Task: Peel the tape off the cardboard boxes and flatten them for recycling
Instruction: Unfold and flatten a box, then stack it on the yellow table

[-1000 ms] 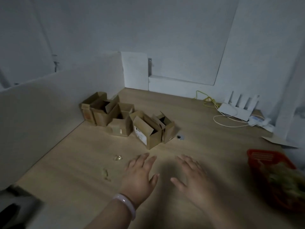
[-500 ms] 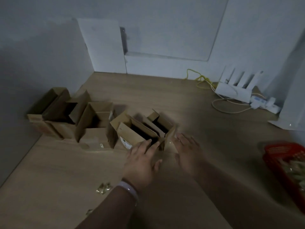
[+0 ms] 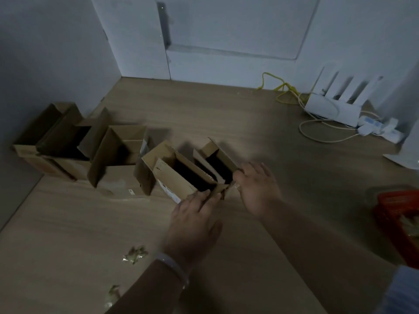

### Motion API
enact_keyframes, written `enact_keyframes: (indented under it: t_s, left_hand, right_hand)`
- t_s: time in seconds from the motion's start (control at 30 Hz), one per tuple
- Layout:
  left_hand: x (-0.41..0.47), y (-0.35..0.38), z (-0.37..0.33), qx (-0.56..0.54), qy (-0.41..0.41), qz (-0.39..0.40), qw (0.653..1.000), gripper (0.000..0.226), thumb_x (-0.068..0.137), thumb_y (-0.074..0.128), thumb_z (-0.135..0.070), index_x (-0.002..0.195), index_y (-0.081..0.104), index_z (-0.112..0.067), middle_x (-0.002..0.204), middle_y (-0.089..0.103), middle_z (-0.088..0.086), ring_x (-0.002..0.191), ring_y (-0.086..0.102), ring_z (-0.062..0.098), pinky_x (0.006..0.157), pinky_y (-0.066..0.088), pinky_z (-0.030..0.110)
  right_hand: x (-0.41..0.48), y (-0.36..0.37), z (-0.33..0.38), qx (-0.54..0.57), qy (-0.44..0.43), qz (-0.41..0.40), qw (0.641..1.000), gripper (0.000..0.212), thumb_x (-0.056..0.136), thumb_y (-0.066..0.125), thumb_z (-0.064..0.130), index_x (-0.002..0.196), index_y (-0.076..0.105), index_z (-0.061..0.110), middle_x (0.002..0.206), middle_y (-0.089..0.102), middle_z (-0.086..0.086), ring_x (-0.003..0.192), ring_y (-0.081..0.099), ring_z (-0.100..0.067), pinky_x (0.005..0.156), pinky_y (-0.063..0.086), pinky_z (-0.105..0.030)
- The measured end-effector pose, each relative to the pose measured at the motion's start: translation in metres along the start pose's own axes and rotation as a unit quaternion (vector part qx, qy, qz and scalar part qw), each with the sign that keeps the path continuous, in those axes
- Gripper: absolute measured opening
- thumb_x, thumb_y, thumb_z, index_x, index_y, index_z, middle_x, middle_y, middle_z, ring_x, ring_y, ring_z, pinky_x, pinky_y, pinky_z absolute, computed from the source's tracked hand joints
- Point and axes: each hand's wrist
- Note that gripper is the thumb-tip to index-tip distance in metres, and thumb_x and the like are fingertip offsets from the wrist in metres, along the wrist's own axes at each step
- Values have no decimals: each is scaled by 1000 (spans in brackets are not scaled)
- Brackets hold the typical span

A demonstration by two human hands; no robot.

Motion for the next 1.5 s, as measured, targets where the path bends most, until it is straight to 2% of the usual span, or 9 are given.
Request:
enact_keyframes:
  t_s: [0.4,0.7,0.87,1.0,1.13,1.23,1.33,1.43,1.5]
  left_hand:
    - [-27,-15,-5,-20,18,-38,999,57,85,53,-50,138,48,-32,141,48,-3,130,43,18,108,35,40]
    - [-75,2,-17,-61,59,-2,996,60,88,42,-47,144,40,-26,146,42,-1,134,37,16,111,24,28]
    - [-105,17,-18,-249,-37,27,967,86,80,69,-15,148,18,-30,146,24,-15,135,21,0,113,18,16]
    - [-117,14,-15,-507,-168,165,829,74,85,68,-10,148,30,-16,145,38,-8,122,45,1,99,41,14]
    - [-136,22,-19,-650,-254,131,704,47,90,53,4,132,49,-17,128,60,1,109,58,6,89,45,21]
    - [-143,25,-18,-633,-241,122,726,50,85,52,14,123,54,-20,106,70,-3,97,65,6,77,49,16]
    - [-148,30,-20,-544,-221,114,802,51,81,67,6,122,55,-24,110,66,-4,94,64,-3,75,50,12]
    - [-155,33,-27,-531,-221,66,815,44,82,70,-3,119,60,-24,110,68,-4,99,64,5,86,51,22]
    - [-156,34,-30,-509,-230,37,829,41,82,71,-6,119,61,-22,101,70,-6,91,66,4,85,52,24]
  right_hand:
    - [-52,11,-10,-7,45,71,996,36,92,44,23,124,57,34,123,56,7,123,43,-20,112,23,-39]
    - [-166,8,-14,226,126,-173,950,20,89,48,29,95,65,21,94,64,2,81,59,-17,69,39,-21]
    - [-216,14,-9,533,276,-144,787,26,94,51,4,84,58,27,91,64,0,85,60,-21,75,51,-31]
    - [-246,11,3,701,390,-55,595,19,99,44,7,99,61,16,107,61,-9,89,58,-19,68,54,-35]
    - [-264,11,10,730,493,-29,473,17,101,43,14,100,60,13,95,63,-12,86,59,-24,70,54,-41]
    - [-276,13,15,742,525,-22,415,16,101,45,16,101,61,15,88,64,-9,82,61,-26,64,54,-41]
    - [-281,21,26,708,547,-1,446,15,99,50,24,112,57,21,101,62,-10,89,61,-28,64,54,-41]
    - [-284,27,32,560,518,18,647,43,93,59,33,134,49,24,132,55,-9,115,54,-29,91,49,-44]
    - [-287,22,35,551,477,23,685,42,94,57,35,134,52,22,134,54,-4,120,52,-25,99,44,-42]
Point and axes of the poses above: each hand's wrist, its own x-axis towards the middle knuckle, its own y-axis out of the palm, z = x × y
